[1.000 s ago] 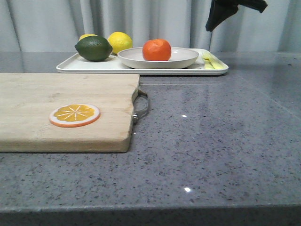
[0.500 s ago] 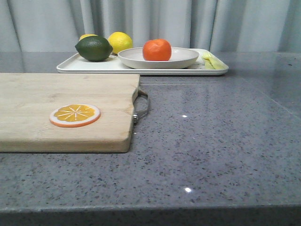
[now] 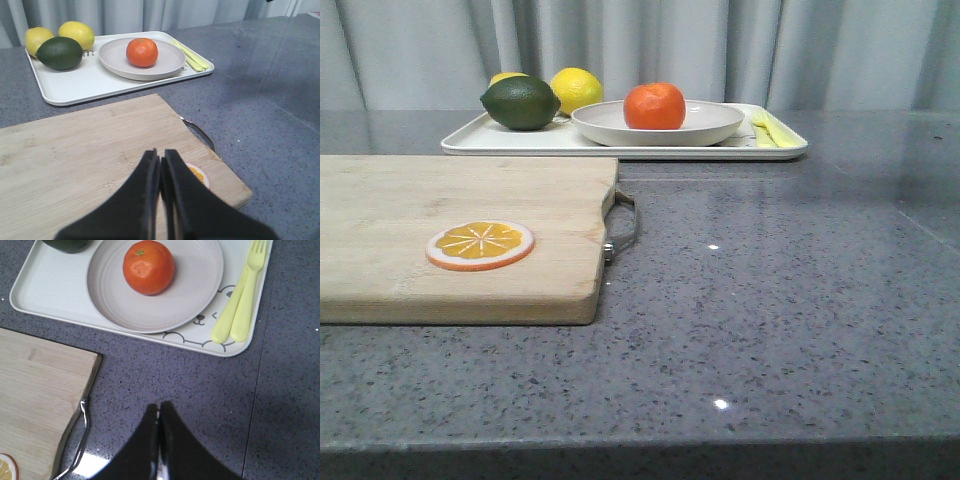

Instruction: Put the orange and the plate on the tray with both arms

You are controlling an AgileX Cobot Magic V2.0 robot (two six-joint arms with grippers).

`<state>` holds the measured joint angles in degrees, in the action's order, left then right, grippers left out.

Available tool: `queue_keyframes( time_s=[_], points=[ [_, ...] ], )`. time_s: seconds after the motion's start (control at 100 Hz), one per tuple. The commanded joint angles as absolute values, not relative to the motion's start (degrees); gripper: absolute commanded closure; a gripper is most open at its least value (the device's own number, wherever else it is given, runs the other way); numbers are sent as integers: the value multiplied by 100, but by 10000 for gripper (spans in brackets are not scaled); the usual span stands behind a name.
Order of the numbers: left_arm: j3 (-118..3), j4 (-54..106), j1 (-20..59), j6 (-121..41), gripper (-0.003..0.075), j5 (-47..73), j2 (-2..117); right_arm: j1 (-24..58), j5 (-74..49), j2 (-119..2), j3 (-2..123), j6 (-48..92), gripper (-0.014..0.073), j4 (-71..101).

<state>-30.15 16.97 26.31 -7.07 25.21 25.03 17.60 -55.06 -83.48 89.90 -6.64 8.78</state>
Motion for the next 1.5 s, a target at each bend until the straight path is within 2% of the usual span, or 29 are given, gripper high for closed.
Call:
queue_keyframes(
  time_s=[0.0, 0.27, 0.85, 1.11, 1.49],
  points=[
    [-3179, 1831, 2602, -706, 739, 2090, 2536, 1747, -4701, -7631, 8432, -593, 660, 868],
    [-3179, 1870, 2602, -706, 739, 2102, 2536, 1747, -3143, -6117, 6253, -588, 660, 692],
    [-3179, 1870, 2602, -706, 739, 2114, 2536, 1747, -1631, -2966, 3064, -588, 660, 466],
    [-3179, 1870, 2602, -706, 739, 2165, 2536, 1747, -1064, -2026, 2317, -588, 660, 466],
    [-3179, 1870, 2602, -706, 739, 2165, 2536, 1747, -1116, -1985, 2294, -588, 660, 466]
  ],
)
